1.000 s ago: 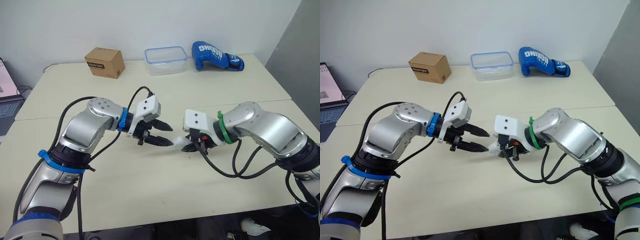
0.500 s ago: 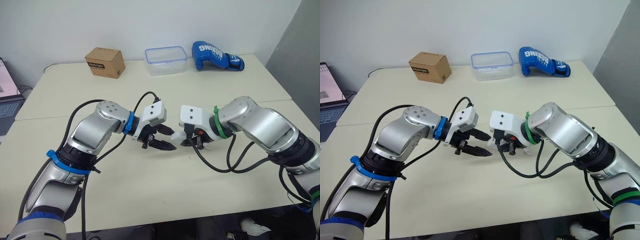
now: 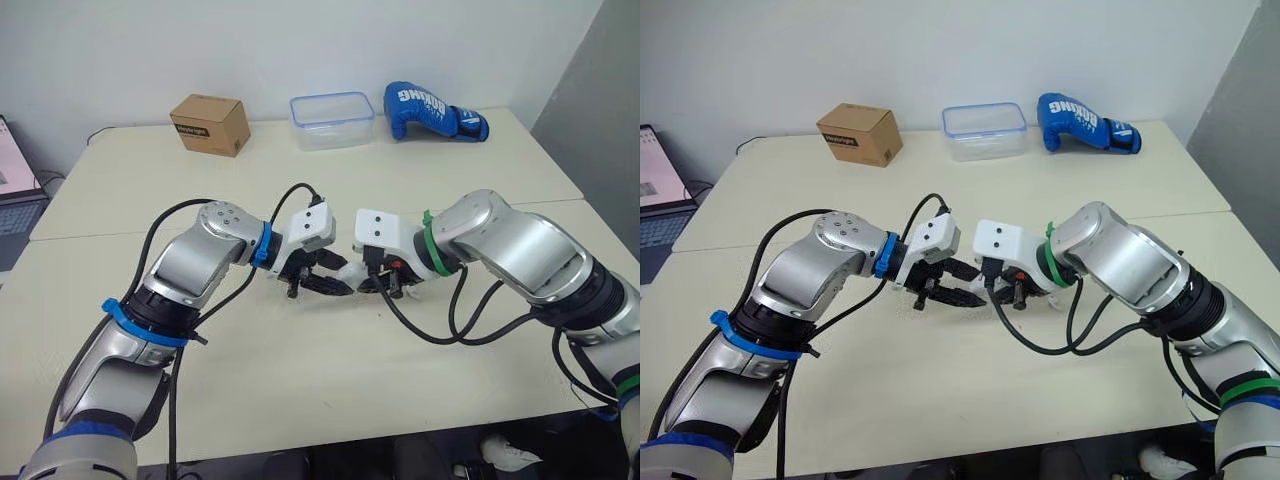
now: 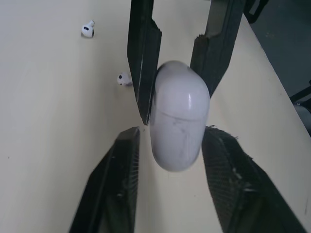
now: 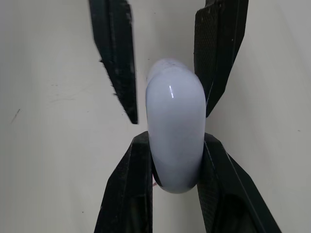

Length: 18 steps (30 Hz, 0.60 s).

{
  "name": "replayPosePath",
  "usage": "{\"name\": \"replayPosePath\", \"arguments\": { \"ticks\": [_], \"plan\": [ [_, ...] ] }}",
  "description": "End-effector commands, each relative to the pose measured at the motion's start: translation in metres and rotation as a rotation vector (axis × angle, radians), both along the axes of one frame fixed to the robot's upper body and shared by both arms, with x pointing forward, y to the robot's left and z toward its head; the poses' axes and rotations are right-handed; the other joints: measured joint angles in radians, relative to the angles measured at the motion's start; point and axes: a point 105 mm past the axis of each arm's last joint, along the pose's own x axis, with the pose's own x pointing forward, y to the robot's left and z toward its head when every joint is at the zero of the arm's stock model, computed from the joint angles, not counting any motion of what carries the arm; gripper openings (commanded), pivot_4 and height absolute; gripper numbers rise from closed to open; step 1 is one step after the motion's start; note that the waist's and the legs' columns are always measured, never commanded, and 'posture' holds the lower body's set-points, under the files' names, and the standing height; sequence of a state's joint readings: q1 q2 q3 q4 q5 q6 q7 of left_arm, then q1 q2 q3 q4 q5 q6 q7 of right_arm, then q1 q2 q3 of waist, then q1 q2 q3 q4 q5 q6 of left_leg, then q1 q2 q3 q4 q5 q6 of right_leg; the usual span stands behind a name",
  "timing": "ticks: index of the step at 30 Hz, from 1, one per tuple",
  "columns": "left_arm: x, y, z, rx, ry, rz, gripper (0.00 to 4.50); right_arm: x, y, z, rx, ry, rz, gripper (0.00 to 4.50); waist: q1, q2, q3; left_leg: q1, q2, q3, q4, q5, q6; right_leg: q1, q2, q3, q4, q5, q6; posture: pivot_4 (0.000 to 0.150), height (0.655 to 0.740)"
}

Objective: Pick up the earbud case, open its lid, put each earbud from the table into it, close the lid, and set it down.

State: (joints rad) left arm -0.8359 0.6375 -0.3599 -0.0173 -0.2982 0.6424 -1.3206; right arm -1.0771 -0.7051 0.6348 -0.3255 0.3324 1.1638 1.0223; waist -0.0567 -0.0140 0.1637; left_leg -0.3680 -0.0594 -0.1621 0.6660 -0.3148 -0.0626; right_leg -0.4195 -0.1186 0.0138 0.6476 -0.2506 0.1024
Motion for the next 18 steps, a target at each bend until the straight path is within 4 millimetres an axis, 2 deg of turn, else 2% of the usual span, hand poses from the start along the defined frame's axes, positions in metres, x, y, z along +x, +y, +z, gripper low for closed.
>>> {"name": "replayPosePath", "arguments": {
  "ticks": [1, 11, 14, 16, 18],
  "plan": [
    [0.0023, -0.0011, 0.0112, -0.009, -0.050, -0.009, 1.90, -0.0030, 0.0016, 0.0062, -0.005, -0.033, 0.024, 0.80, 0.000, 0.000, 0.000, 0.000, 0.000, 0.000, 0.000, 0.000, 0.000, 0.000, 0.000, 0.000, 0.000, 0.000, 0.000, 0.150, 0.7307],
    [-0.0002, -0.0018, 0.0139, -0.012, -0.051, -0.023, 1.90, -0.0031, 0.0007, 0.0049, -0.008, -0.030, 0.019, 0.80, 0.000, 0.000, 0.000, 0.000, 0.000, 0.000, 0.000, 0.000, 0.000, 0.000, 0.000, 0.000, 0.000, 0.000, 0.000, 0.150, 0.7307],
    [-0.0027, -0.0032, 0.0183, -0.031, -0.032, -0.034, 1.35, -0.0027, 0.0003, 0.0046, -0.009, -0.029, 0.015, 0.80, 0.000, 0.000, 0.000, 0.000, 0.000, 0.000, 0.000, 0.000, 0.000, 0.000, 0.000, 0.000, 0.000, 0.000, 0.000, 0.150, 0.7307],
    [-0.0042, -0.0033, 0.0189, -0.030, -0.030, -0.040, 0.81, -0.0024, 0.0003, 0.0045, -0.009, -0.029, 0.013, 0.80, 0.000, 0.000, 0.000, 0.000, 0.000, 0.000, 0.000, 0.000, 0.000, 0.000, 0.000, 0.000, 0.000, 0.000, 0.000, 0.150, 0.7307],
    [-0.0049, -0.0030, 0.0182, -0.026, -0.028, -0.043, 0.77, -0.0025, 0.0005, 0.0045, -0.007, -0.028, 0.012, 0.80, 0.000, 0.000, 0.000, 0.000, 0.000, 0.000, 0.000, 0.000, 0.000, 0.000, 0.000, 0.000, 0.000, 0.000, 0.000, 0.150, 0.7307]
  ]
}}
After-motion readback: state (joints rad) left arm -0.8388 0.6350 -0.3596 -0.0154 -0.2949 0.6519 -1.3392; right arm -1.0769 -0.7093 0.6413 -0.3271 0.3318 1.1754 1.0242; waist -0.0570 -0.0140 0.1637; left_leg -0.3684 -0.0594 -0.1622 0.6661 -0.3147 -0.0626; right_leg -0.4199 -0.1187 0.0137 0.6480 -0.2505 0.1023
